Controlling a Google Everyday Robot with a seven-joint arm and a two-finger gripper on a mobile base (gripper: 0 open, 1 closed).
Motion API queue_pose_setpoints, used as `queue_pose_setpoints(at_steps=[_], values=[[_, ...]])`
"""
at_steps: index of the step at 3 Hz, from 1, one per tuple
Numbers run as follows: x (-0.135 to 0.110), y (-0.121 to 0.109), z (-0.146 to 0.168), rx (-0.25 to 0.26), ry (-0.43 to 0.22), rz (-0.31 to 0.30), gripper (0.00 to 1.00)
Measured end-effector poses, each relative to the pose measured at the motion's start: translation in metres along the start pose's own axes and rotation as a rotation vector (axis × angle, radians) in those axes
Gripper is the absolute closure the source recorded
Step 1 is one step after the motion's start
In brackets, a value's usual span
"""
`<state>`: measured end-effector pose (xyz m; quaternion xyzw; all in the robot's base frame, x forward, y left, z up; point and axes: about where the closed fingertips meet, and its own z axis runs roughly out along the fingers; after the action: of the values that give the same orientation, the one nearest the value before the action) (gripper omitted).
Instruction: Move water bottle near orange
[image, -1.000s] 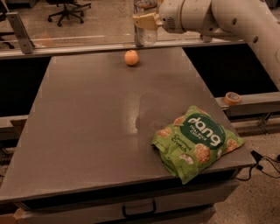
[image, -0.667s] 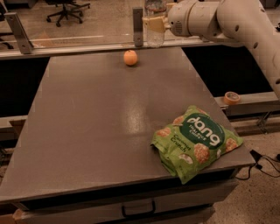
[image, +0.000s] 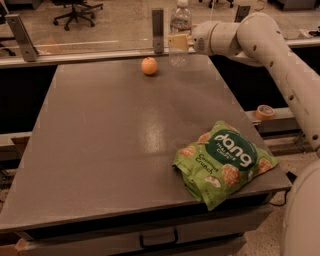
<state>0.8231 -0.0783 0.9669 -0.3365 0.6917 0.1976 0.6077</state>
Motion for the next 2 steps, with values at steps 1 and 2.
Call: queue_pose_setpoints(at_steps=[1, 2], values=[[0.02, -0.004, 0.015, -0.015, 0.03, 0.018, 1.0], [0.034, -0.005, 0.028, -0.038, 0.051, 0.017, 0.84]])
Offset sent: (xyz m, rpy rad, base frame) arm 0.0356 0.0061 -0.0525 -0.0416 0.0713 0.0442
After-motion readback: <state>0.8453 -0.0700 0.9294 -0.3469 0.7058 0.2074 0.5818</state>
